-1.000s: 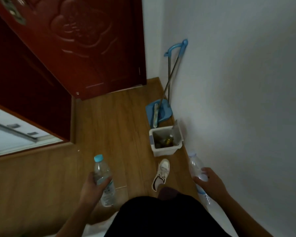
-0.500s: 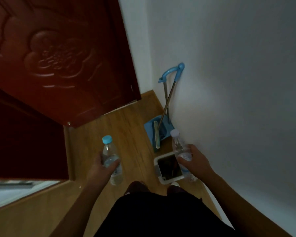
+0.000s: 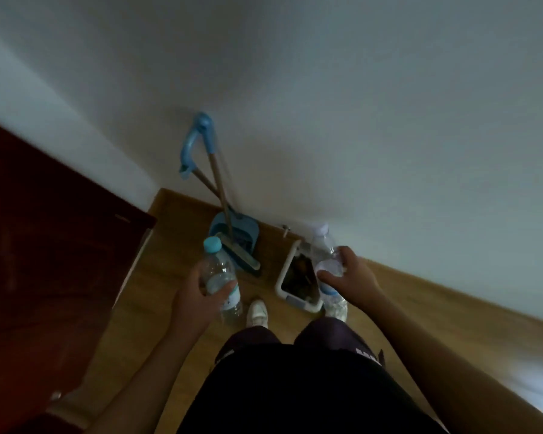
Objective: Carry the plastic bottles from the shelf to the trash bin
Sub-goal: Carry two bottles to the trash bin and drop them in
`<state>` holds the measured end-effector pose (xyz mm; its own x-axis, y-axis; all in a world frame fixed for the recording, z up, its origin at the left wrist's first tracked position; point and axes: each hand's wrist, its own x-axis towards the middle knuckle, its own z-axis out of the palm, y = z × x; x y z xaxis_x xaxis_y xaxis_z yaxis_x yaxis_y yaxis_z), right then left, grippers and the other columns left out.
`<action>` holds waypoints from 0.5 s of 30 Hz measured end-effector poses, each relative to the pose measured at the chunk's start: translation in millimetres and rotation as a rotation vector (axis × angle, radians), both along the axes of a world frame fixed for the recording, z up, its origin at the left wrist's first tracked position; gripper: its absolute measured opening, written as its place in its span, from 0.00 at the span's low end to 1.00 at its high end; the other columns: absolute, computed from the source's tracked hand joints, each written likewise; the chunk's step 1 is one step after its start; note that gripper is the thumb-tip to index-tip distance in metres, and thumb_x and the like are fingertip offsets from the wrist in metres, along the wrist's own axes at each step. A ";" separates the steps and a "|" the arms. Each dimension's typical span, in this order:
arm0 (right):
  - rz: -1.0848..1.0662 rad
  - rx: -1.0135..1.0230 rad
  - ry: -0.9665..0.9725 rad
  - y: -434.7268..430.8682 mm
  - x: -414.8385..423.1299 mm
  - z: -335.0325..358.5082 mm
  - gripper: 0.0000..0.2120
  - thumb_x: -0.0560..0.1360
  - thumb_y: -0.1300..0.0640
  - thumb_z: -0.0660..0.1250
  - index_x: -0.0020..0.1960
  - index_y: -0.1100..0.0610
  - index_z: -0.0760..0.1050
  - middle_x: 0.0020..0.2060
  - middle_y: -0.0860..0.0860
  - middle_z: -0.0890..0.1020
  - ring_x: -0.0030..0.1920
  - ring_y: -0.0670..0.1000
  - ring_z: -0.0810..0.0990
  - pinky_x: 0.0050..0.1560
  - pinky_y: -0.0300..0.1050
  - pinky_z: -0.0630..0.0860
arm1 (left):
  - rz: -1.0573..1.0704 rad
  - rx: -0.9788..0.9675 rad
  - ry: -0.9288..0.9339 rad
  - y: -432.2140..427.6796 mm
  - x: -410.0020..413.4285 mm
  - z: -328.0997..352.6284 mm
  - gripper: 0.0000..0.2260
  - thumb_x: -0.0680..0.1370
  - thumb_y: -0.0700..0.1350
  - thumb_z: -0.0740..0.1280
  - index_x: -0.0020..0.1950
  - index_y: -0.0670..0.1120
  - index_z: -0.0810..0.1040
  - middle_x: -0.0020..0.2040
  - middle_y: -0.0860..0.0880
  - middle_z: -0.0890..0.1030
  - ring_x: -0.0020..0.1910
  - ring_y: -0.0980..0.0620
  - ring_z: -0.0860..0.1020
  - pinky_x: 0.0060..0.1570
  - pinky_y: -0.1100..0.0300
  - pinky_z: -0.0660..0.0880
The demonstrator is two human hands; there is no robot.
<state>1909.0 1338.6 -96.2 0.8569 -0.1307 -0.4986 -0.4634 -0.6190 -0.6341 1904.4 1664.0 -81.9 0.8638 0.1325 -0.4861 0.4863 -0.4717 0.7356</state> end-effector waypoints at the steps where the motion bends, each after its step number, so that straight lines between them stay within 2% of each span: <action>1: -0.057 -0.002 0.010 2.2 -8.9 -2.1 0.27 0.69 0.45 0.74 0.64 0.53 0.71 0.51 0.47 0.78 0.51 0.51 0.79 0.44 0.42 0.70 | -0.046 -0.010 0.024 -0.4 8.2 -3.8 0.38 0.64 0.66 0.76 0.71 0.57 0.70 0.62 0.53 0.79 0.59 0.53 0.80 0.55 0.48 0.81; 4: -0.203 0.010 0.056 9.8 -31.5 -16.3 0.25 0.69 0.45 0.75 0.61 0.53 0.73 0.51 0.47 0.80 0.50 0.50 0.80 0.46 0.43 0.72 | -0.201 -0.015 0.055 -16.4 26.6 -19.6 0.37 0.68 0.63 0.75 0.73 0.57 0.66 0.68 0.50 0.76 0.63 0.49 0.77 0.57 0.45 0.80; 6: -0.269 0.028 0.085 15.1 -44.9 -33.6 0.27 0.68 0.42 0.75 0.62 0.52 0.73 0.52 0.47 0.81 0.51 0.50 0.81 0.46 0.45 0.74 | -0.289 -0.013 0.078 -32.7 32.2 -37.5 0.36 0.71 0.58 0.75 0.76 0.55 0.63 0.70 0.49 0.74 0.64 0.50 0.76 0.56 0.50 0.79; 8: -0.321 0.057 0.109 19.4 -55.0 -55.4 0.31 0.68 0.42 0.75 0.66 0.52 0.70 0.55 0.48 0.81 0.53 0.51 0.81 0.48 0.45 0.77 | -0.351 -0.015 0.115 -48.8 33.0 -62.3 0.35 0.74 0.55 0.74 0.77 0.54 0.61 0.70 0.49 0.73 0.60 0.54 0.75 0.51 0.57 0.78; 11: -0.411 0.142 0.132 22.4 -65.2 -98.8 0.31 0.71 0.47 0.75 0.70 0.50 0.66 0.58 0.48 0.79 0.55 0.50 0.80 0.49 0.45 0.78 | -0.387 -0.030 0.170 -69.3 26.5 -113.0 0.36 0.74 0.52 0.74 0.77 0.54 0.59 0.67 0.52 0.74 0.58 0.56 0.75 0.50 0.59 0.78; 13: -0.466 0.172 0.126 23.3 -68.4 -136.0 0.31 0.71 0.48 0.75 0.69 0.50 0.66 0.59 0.47 0.79 0.55 0.48 0.80 0.51 0.46 0.80 | -0.367 -0.063 0.209 -80.3 21.7 -151.3 0.37 0.73 0.53 0.74 0.77 0.57 0.59 0.64 0.56 0.73 0.59 0.58 0.75 0.48 0.64 0.75; 15: -0.527 0.192 0.101 23.0 -68.6 -176.7 0.30 0.70 0.49 0.76 0.68 0.51 0.68 0.58 0.47 0.79 0.56 0.47 0.80 0.48 0.39 0.78 | -0.367 -0.075 0.221 -89.5 19.4 -193.4 0.34 0.69 0.61 0.74 0.71 0.61 0.62 0.61 0.60 0.75 0.57 0.59 0.78 0.49 0.62 0.78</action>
<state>1840.4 1361.6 -272.9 0.6473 -0.4271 -0.6314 -0.7425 -0.1658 -0.6490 1923.8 1574.5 -275.3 0.7212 -0.2069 -0.6611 0.4456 -0.5920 0.6715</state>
